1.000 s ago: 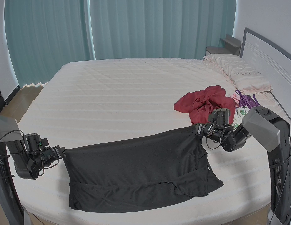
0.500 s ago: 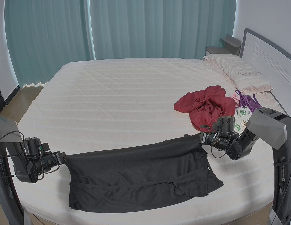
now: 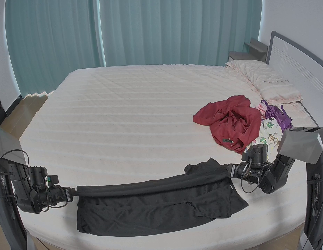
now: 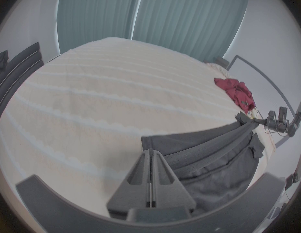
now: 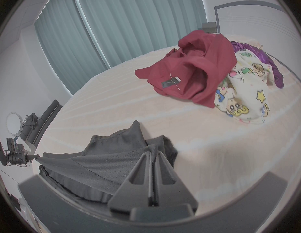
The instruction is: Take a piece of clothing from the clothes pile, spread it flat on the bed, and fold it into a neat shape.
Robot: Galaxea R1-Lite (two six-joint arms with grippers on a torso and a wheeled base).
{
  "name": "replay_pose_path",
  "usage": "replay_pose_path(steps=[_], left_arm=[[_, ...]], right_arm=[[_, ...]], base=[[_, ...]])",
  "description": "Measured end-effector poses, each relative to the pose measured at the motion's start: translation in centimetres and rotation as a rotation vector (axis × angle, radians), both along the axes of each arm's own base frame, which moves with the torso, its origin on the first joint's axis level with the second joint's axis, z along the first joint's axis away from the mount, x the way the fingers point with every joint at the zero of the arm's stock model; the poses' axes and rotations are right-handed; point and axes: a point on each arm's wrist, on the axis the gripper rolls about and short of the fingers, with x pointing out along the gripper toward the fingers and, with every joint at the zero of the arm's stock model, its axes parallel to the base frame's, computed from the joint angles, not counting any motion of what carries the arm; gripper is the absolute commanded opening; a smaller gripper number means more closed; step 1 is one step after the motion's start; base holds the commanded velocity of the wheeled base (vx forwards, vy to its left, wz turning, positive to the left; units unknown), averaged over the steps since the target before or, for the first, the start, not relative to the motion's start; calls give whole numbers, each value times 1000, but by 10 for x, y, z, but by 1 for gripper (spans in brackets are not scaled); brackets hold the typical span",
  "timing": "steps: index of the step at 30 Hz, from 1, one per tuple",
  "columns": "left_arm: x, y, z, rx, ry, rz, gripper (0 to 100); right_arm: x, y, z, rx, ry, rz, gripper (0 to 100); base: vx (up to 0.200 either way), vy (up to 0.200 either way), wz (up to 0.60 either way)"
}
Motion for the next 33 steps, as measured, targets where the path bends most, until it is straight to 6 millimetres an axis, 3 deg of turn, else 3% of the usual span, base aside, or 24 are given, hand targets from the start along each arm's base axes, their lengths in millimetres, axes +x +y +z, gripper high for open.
replay_pose_path(steps=[11, 12, 13, 24, 33], left_arm=[[-15, -4, -16, 16, 19, -16, 0], [-16, -5, -17, 17, 19, -17, 100], [-17, -5, -18, 18, 17, -18, 100], [-43, -12, -32, 36, 102, -55, 100], [-51, -7, -21, -111, 120, 91, 100]], right_arm=[[-21, -5, -21, -3, 50, -4, 0], [-22, -5, -22, -4, 53, -5, 0], [-23, -5, -23, -6, 58, -4, 100], [-32, -9, -24, -7, 66, -10, 100], [-36, -12, -10, 38, 26, -41, 100]], base=[[0, 0, 0], [0, 0, 0], [0, 0, 0], [0, 0, 0], [0, 0, 0]])
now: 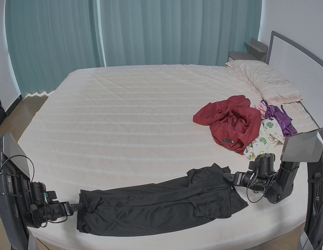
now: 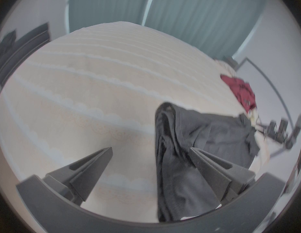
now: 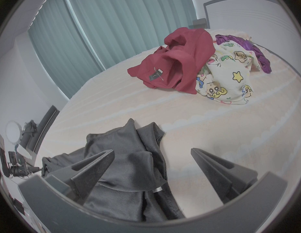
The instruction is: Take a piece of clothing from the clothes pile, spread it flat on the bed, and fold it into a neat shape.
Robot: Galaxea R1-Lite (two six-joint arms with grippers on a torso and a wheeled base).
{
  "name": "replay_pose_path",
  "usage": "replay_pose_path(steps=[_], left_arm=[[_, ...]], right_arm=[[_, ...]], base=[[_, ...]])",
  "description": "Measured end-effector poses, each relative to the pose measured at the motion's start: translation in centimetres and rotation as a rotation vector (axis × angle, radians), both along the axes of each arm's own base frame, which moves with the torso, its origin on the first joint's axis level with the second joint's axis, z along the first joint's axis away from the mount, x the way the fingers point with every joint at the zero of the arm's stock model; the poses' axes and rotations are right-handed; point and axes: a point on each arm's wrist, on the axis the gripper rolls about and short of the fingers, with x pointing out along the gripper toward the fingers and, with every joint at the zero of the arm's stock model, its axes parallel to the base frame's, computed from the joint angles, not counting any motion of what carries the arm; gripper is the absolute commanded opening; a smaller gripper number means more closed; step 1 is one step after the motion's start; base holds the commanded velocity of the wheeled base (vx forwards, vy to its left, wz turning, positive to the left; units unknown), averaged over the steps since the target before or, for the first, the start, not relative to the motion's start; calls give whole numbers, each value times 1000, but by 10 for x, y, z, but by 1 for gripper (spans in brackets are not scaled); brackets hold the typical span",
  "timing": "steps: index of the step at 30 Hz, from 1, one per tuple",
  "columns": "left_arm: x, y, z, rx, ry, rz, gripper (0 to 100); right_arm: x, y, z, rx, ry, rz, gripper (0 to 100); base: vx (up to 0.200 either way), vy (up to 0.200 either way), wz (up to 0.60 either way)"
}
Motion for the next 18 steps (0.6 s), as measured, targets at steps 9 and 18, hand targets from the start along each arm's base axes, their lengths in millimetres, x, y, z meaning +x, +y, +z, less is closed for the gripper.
replay_pose_path(steps=[9, 18], left_arm=[[24, -13, 28, -267, -84, 265, 100], [55, -42, 21, -193, -150, 311, 100]], right_arm=[[2, 16, 15, 200, 3, -84, 100], [-2, 29, 19, 328, 27, -139, 100]], base=[[0, 0, 0], [0, 0, 0]])
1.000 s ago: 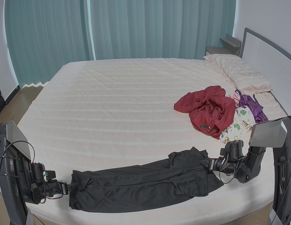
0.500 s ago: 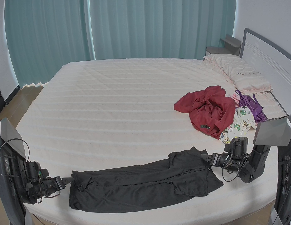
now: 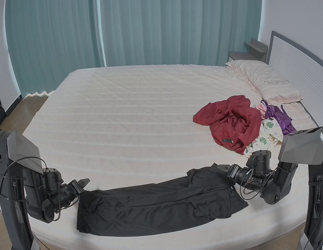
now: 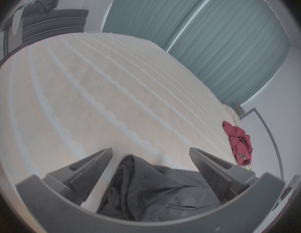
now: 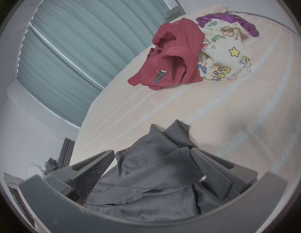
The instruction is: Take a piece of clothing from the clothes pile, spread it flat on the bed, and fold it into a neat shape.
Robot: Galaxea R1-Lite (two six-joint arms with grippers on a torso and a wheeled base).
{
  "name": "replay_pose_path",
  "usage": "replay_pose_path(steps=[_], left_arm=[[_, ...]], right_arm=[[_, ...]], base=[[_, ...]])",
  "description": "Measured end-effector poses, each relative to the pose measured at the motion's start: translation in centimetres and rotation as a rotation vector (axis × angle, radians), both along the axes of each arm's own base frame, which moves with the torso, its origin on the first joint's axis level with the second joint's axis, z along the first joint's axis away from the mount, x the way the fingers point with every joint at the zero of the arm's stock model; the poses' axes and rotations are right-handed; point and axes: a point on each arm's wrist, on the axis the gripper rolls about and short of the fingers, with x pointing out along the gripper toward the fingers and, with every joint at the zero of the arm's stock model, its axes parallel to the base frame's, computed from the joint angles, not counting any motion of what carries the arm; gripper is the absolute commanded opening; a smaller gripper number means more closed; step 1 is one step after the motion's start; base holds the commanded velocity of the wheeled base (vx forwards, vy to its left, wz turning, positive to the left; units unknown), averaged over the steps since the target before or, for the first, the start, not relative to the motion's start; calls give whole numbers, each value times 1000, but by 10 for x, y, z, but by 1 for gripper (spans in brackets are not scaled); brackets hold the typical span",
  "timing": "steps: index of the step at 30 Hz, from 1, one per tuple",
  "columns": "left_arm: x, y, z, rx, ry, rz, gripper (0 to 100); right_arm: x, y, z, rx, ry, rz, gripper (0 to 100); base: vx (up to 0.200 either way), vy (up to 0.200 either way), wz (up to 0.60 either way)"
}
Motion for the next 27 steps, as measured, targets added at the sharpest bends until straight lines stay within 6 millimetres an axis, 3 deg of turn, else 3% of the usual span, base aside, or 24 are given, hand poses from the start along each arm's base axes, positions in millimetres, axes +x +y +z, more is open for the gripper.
replay_pose_path(steps=[5, 11, 12, 27], left_arm=[[-4, -15, -8, 13, 40, -50, 100], [-9, -19, -12, 36, 68, -53, 100], [-9, -19, -12, 40, 70, -47, 0], [-4, -9, -22, 90, 80, -16, 0]], right_arm=[[-7, -4, -1, 4, 17, -14, 100], [-14, -6, -1, 5, 3, -13, 100], [-15, -6, -2, 5, 5, -10, 100], [-20, -5, -7, -4, 30, -4, 100]], base=[[0, 0, 0], [0, 0, 0], [0, 0, 0], [0, 0, 0]])
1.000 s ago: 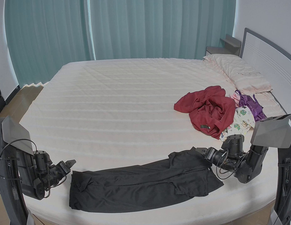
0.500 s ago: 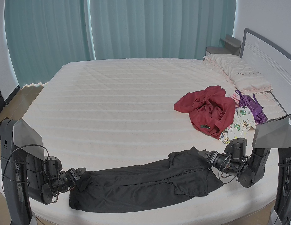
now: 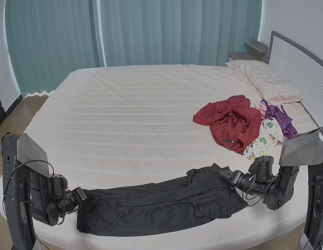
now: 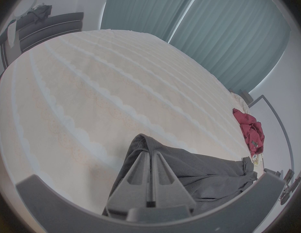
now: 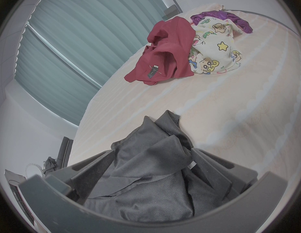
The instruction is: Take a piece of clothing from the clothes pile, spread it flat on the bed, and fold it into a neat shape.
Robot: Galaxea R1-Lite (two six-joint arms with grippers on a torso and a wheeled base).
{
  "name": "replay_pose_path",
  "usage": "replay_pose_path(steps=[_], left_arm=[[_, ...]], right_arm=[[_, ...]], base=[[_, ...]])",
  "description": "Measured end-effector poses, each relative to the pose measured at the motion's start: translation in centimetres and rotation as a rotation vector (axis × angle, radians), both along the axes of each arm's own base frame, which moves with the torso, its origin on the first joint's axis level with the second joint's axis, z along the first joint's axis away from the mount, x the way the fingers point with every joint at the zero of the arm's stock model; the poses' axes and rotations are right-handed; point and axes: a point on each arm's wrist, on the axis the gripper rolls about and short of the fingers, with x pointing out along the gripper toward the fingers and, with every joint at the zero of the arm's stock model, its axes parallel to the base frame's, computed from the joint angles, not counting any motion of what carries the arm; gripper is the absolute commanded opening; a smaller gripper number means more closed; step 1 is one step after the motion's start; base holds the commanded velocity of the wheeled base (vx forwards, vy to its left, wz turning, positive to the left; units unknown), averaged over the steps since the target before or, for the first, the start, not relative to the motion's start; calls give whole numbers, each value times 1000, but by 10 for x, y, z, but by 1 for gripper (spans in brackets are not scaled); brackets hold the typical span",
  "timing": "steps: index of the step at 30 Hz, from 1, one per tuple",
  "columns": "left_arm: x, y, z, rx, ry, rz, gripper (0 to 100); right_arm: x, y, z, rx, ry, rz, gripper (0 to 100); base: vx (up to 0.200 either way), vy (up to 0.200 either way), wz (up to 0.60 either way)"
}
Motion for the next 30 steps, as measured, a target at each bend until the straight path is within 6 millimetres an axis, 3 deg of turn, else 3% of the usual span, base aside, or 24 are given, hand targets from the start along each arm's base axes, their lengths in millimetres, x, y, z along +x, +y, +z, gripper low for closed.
replay_pose_path(steps=[23, 24, 27, 28, 30], left_arm=[[12, 23, 14, -153, -93, -12, 0], [12, 23, 14, -153, -93, -11, 100], [12, 24, 14, -153, -92, -7, 100], [12, 25, 14, -152, -91, -6, 100], [11, 25, 13, -152, -88, -6, 100]], right_arm=[[3, 4, -11, -4, 25, 7, 100], [4, 4, -12, -4, 25, 7, 100], [7, 5, -14, -8, 21, 1, 100], [8, 6, -15, -10, 16, -4, 0], [12, 7, -17, -16, 11, -13, 0]], base=[[0, 0, 0], [0, 0, 0], [0, 0, 0], [0, 0, 0], [0, 0, 0]])
